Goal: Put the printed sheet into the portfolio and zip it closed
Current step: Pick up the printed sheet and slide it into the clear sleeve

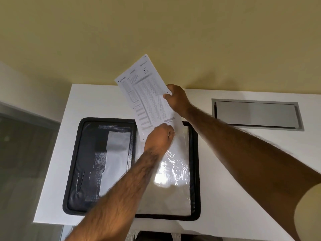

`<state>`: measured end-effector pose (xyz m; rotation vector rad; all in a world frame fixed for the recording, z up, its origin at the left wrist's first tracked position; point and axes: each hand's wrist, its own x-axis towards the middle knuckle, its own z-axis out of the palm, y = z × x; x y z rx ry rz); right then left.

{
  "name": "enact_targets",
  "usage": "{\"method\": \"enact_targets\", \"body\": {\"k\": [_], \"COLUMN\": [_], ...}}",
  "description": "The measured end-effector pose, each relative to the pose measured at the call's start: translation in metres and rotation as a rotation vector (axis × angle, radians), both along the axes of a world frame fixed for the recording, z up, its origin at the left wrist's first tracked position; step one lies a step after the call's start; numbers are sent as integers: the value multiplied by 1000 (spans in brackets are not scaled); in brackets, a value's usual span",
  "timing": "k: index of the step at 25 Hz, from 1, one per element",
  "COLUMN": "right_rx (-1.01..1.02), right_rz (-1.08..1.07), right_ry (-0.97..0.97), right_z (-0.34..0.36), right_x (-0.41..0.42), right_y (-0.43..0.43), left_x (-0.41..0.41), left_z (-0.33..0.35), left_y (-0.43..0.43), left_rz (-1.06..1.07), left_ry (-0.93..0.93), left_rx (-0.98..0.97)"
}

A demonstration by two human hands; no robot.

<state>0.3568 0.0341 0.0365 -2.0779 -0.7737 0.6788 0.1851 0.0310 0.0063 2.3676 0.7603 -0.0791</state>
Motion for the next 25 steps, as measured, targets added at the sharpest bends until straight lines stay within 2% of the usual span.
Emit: {"method": "enact_targets", "body": {"k": [4, 7, 12, 14, 16, 20, 22, 25], "right_rx": [36, 36, 27, 24, 32, 28, 12, -18], "right_rz": [-51, -78, -90, -101, -98, -88, -88, -99], "right_ry": [34, 28, -27, -48, -71, -100, -78, -16], "right_z": [-10, -15, -20, -21, -24, -28, -28, -30], "right_x": [-4, -5, -7, -9, -9, -9, -8, -5], "right_y": [-3, -6, -6, -6, -7, -10, -12, -15], "left_x": [-1, 1, 15, 20, 24, 27, 30, 37], "left_z": [3, 8, 28, 31, 34, 26, 25, 27], "left_y": [-23, -38, -59, -63, -61, -50, -42, -34], "left_rz": [19, 39, 288, 282, 222, 11, 10, 117], "left_ry": [-81, -38, -19, -32, -46, -29, -31, -24], "left_rx": [73, 53, -208, -196, -105, 275, 280, 127]}}
